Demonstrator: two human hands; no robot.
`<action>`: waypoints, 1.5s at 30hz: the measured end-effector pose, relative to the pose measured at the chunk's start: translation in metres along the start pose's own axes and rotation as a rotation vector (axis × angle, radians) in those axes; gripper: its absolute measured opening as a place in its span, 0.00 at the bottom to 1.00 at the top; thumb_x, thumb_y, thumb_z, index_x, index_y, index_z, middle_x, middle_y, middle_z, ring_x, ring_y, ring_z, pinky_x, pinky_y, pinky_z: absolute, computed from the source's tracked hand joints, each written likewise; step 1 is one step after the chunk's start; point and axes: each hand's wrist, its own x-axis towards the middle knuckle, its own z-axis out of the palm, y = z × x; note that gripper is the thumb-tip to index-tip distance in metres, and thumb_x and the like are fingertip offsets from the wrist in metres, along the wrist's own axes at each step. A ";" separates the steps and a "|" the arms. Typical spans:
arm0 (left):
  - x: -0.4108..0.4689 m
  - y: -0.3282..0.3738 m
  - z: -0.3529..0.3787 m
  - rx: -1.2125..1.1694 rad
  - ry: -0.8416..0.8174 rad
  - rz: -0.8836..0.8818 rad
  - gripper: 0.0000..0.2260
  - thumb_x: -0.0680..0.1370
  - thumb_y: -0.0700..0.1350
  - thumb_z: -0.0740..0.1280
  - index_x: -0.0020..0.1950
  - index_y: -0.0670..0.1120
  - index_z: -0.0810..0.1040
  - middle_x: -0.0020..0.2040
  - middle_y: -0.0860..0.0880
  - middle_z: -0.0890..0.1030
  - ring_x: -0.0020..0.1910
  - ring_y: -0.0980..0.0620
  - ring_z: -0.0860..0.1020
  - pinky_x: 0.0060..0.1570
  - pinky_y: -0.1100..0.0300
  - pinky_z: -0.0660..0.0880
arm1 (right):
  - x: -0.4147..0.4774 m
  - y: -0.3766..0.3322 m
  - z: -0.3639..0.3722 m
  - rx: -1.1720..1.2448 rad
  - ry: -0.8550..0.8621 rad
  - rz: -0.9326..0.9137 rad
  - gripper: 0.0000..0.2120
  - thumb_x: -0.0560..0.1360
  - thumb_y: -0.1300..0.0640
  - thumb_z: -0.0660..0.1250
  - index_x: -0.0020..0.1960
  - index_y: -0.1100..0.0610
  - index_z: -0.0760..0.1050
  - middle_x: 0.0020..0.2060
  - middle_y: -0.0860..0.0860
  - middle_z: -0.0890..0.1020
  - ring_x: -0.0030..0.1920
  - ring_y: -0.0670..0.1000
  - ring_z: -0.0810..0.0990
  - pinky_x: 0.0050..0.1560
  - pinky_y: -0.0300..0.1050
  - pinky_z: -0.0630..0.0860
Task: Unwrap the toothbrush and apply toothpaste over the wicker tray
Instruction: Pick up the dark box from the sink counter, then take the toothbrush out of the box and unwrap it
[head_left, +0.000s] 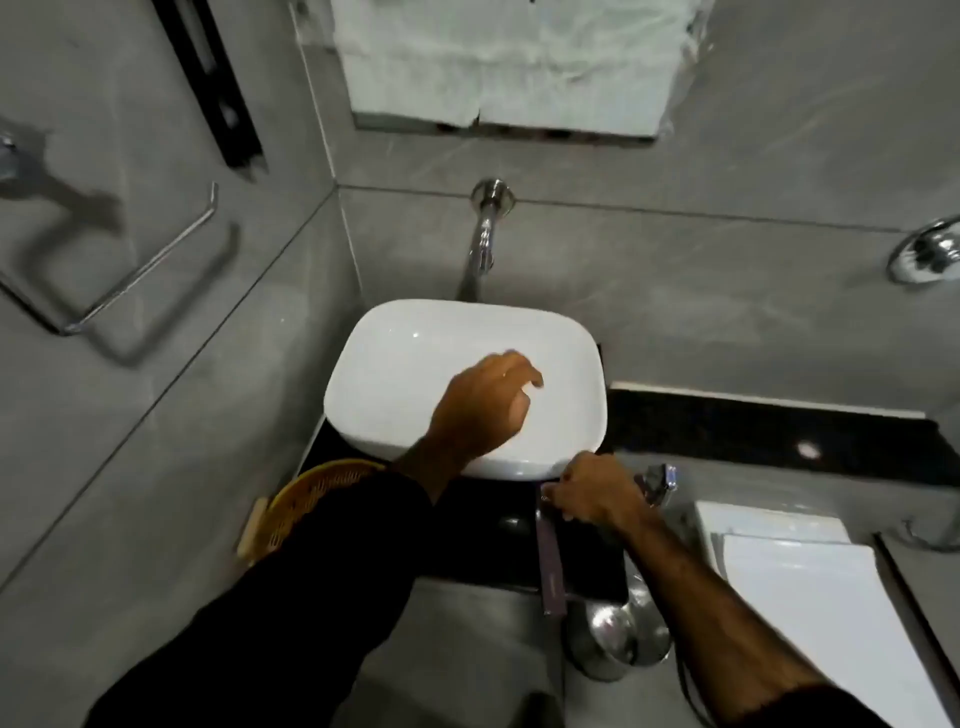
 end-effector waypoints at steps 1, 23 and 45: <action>-0.013 0.002 0.009 -0.010 -0.072 -0.026 0.11 0.71 0.37 0.65 0.47 0.48 0.84 0.50 0.48 0.86 0.50 0.43 0.83 0.45 0.49 0.80 | -0.002 0.004 0.015 -0.015 -0.069 0.033 0.27 0.71 0.39 0.67 0.59 0.60 0.81 0.58 0.60 0.84 0.58 0.62 0.82 0.58 0.51 0.79; -0.119 0.010 0.104 -0.704 -0.617 -1.161 0.26 0.80 0.58 0.63 0.75 0.50 0.64 0.65 0.44 0.79 0.46 0.46 0.83 0.46 0.51 0.82 | -0.030 0.024 0.113 0.378 0.052 0.134 0.23 0.68 0.57 0.74 0.58 0.56 0.67 0.57 0.58 0.76 0.55 0.64 0.79 0.50 0.55 0.78; -0.161 0.047 0.118 -1.299 -0.626 -1.615 0.18 0.82 0.58 0.59 0.46 0.46 0.79 0.38 0.45 0.81 0.31 0.53 0.74 0.25 0.63 0.77 | -0.168 0.022 -0.004 -0.241 -0.021 -0.040 0.16 0.73 0.57 0.70 0.60 0.47 0.75 0.57 0.49 0.79 0.53 0.55 0.83 0.45 0.50 0.78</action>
